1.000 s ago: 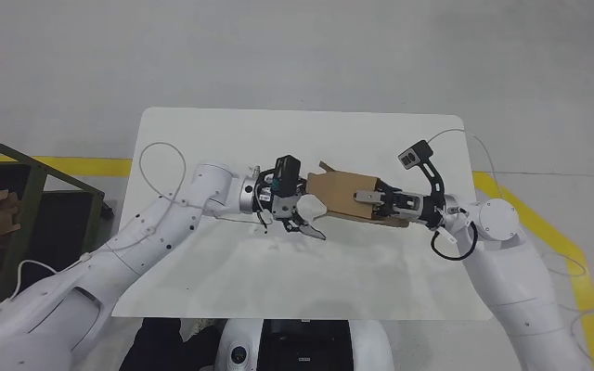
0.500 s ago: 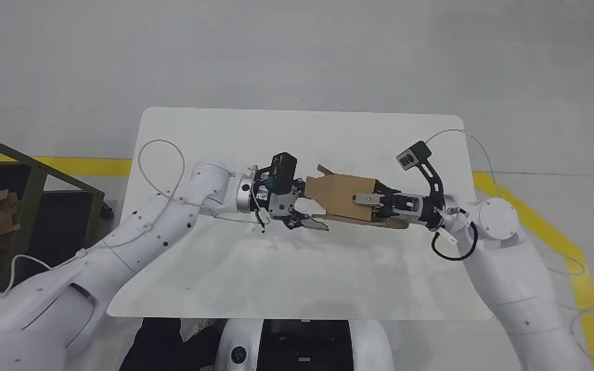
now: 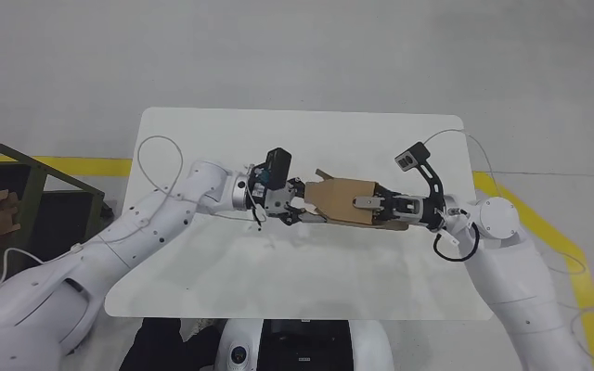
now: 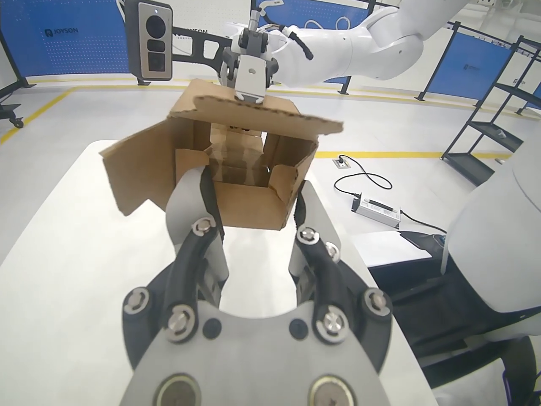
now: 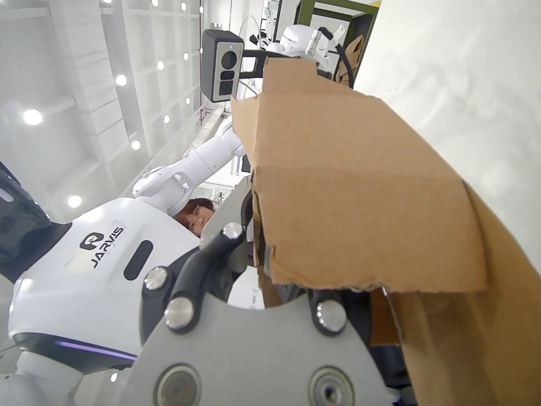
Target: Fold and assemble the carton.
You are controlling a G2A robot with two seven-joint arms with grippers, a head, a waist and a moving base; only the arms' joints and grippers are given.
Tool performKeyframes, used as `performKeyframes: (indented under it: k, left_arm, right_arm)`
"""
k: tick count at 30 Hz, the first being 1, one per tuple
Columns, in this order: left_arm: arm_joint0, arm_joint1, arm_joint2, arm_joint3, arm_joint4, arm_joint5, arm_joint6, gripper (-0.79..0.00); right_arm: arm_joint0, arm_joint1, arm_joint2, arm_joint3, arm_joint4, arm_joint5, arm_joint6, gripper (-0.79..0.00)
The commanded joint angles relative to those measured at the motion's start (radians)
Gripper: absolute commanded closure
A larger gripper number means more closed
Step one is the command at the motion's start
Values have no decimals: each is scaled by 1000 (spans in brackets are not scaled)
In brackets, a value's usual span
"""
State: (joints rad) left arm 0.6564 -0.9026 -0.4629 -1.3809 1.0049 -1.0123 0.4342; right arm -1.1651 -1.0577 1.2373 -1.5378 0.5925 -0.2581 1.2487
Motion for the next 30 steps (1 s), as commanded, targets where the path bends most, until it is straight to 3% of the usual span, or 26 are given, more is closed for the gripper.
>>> performKeyframes:
  k: [1, 11, 23, 30]
  left_arm:
    - [-7, 3, 10, 2, -5, 0, 7, -369]
    - [-37, 12, 47, 7, -25, 0, 29, -366]
    - [-42, -2, 46, 4, -33, 0, -3, -252]
    - [-27, -13, 28, -6, -20, 0, -31, -259]
  right_arm:
    - [0, 0, 0, 0, 0, 0, 2, 0]
    - [1, 1, -7, -3, -4, 1, 4, 0]
    - [2, 2, -10, -3, -4, 0, 4, 0]
    - [1, 3, -10, -4, -4, 0, 4, 0]
